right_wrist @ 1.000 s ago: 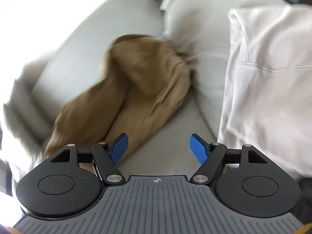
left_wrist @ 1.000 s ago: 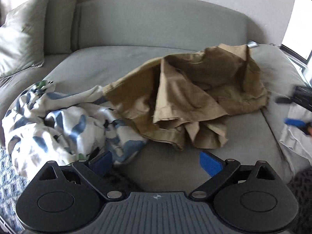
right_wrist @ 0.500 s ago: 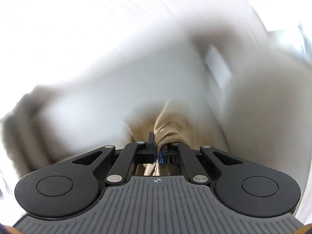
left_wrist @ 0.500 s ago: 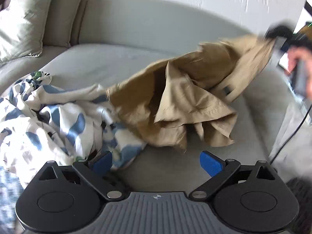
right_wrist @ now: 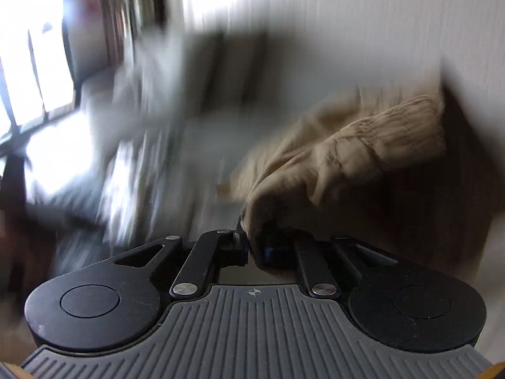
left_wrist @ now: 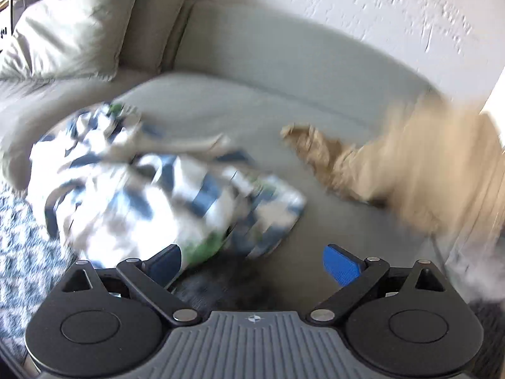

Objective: Fold clothes

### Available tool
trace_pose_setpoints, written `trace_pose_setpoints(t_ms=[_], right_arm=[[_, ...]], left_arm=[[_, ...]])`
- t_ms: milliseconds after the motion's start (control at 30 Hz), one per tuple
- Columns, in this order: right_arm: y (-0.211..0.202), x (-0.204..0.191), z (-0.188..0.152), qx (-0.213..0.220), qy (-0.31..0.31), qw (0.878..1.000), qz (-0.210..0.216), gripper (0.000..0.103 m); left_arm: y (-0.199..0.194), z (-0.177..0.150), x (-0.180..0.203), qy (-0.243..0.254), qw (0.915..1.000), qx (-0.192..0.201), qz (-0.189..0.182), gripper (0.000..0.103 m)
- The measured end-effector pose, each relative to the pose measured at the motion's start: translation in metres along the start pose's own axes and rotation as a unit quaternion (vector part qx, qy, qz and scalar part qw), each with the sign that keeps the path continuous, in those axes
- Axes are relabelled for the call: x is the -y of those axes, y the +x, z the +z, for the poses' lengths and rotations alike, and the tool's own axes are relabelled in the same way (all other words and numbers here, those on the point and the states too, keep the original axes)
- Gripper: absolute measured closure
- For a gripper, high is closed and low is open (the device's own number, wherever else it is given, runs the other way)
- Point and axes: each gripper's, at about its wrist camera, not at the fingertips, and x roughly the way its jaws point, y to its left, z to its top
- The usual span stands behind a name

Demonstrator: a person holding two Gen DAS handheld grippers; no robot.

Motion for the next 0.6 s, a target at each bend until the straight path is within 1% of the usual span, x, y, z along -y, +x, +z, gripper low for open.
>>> trace_pose_setpoints(t_ms=[33, 100, 133, 167, 200, 267, 300, 333, 400, 467, 500, 533, 600], right_arm=[[0.034, 0.0, -0.033, -0.109, 0.034, 0.993, 0.018, 0.081], [0.058, 0.007, -0.076, -0.18, 0.094, 0.978, 0.037, 0.081], [0.069, 0.011, -0.097, -0.212, 0.124, 0.968, 0.047, 0.081], [0.062, 0.017, -0.105, -0.194, 0.166, 0.965, 0.057, 0.077], [0.051, 0.024, -0.108, -0.166, 0.201, 0.963, 0.064, 0.063], [0.027, 0.033, -0.102, -0.101, 0.245, 0.962, 0.063, 0.047], [0.016, 0.034, -0.097, -0.066, 0.257, 0.963, 0.056, 0.046], [0.007, 0.038, -0.096, -0.041, 0.262, 0.963, 0.046, 0.046], [-0.006, 0.047, -0.087, -0.001, 0.273, 0.962, 0.012, 0.046], [-0.016, 0.059, -0.084, 0.028, 0.293, 0.956, -0.012, 0.044], [-0.009, 0.069, -0.089, 0.03, 0.315, 0.948, -0.016, 0.04], [-0.001, 0.079, -0.095, 0.032, 0.339, 0.94, -0.019, 0.039], [0.017, 0.085, -0.116, 0.007, 0.411, 0.912, 0.0, 0.039]], left_arm=[[0.004, -0.003, -0.003, -0.002, 1.0, -0.008, -0.001, 0.006], [0.012, -0.006, -0.006, -0.011, 0.9997, -0.021, -0.004, 0.007], [0.014, -0.007, -0.004, -0.014, 0.9996, -0.022, -0.01, 0.007], [0.015, -0.006, 0.001, -0.013, 0.9995, -0.018, -0.021, 0.007], [0.015, -0.005, 0.009, -0.007, 0.9994, -0.013, -0.033, 0.007], [0.013, -0.003, 0.029, 0.017, 0.9985, -0.005, -0.051, 0.007], [0.013, -0.002, 0.039, 0.031, 0.9978, -0.001, -0.059, 0.007], [0.011, -0.003, 0.049, 0.044, 0.9968, 0.001, -0.066, 0.007], [0.009, -0.007, 0.069, 0.072, 0.9943, 0.002, -0.078, 0.007], [0.009, -0.01, 0.078, 0.085, 0.9929, 0.0, -0.083, 0.007], [0.009, -0.012, 0.08, 0.089, 0.9925, -0.002, -0.084, 0.007], [0.01, -0.013, 0.081, 0.09, 0.9925, -0.005, -0.082, 0.007], [0.01, -0.013, 0.079, 0.084, 0.9936, -0.006, -0.075, 0.007]])
